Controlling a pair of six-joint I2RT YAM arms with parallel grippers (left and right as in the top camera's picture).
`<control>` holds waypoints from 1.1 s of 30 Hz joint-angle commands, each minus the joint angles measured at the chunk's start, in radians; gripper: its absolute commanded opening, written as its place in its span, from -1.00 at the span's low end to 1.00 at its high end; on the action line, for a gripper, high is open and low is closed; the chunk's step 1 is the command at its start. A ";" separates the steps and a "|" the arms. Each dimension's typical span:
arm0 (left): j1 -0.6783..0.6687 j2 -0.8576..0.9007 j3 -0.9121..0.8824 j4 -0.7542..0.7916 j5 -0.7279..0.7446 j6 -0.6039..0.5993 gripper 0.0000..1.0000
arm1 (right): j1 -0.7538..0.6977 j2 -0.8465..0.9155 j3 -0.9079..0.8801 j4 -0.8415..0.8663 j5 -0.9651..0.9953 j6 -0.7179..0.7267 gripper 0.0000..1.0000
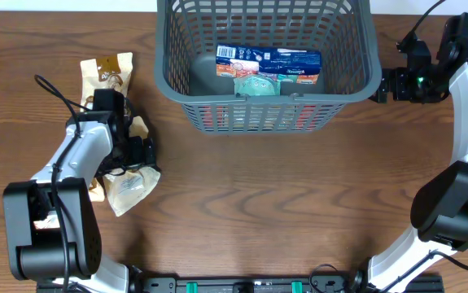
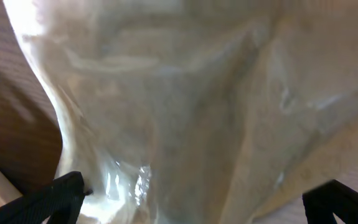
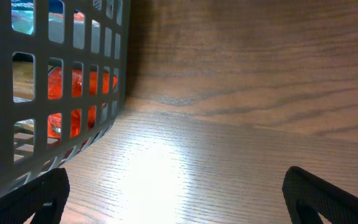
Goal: Pack container
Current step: 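Reach the left gripper to the tan paper pouches and grasp one, then lift the tan pouch with the left gripper and release it into basket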
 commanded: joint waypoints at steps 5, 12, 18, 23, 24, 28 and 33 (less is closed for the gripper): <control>0.031 -0.005 -0.026 0.020 -0.023 -0.006 0.22 | 0.018 -0.009 0.000 -0.003 -0.002 0.010 0.99; 0.031 -0.009 -0.024 -0.021 -0.018 -0.015 -0.88 | 0.018 -0.009 0.000 0.000 0.005 0.010 0.98; 0.030 -0.101 0.055 -0.106 0.028 -0.029 -0.89 | 0.018 -0.009 0.000 0.005 0.005 0.010 0.99; 0.026 -0.277 0.209 -0.153 0.027 -0.028 -0.89 | 0.017 -0.009 0.000 0.005 0.006 0.010 0.99; 0.025 -0.319 0.251 -0.153 0.027 -0.028 -0.89 | 0.017 -0.009 0.000 0.005 0.010 0.010 0.98; 0.024 -0.418 0.388 -0.148 0.025 -0.013 -0.89 | 0.016 -0.009 0.000 0.004 0.016 0.010 0.98; -0.018 -0.432 0.548 -0.127 0.027 0.047 -0.89 | 0.016 -0.009 0.000 0.004 0.016 0.011 0.99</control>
